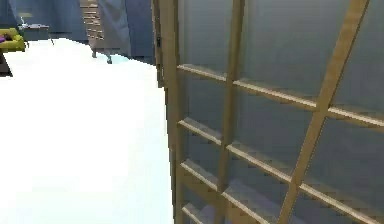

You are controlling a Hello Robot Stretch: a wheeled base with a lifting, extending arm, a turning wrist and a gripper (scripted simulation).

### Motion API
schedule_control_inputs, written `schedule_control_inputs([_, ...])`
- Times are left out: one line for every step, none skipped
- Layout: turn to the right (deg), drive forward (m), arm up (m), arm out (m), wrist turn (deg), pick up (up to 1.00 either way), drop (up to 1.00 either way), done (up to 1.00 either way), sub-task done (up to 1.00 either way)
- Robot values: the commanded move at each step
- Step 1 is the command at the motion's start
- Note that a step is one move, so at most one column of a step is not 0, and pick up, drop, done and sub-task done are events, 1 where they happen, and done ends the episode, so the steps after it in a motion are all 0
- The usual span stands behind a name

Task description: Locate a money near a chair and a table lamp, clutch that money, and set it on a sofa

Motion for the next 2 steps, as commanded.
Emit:
schedule_control_inputs([-39.0, 0.00, 0.00, 0.00, 0.0, 0.00, 0.00, 0.00, 0.00])
schedule_control_inputs([0.0, 0.30, 0.00, 0.00, 0.0, 0.00, 0.00, 0.00, 0.00])
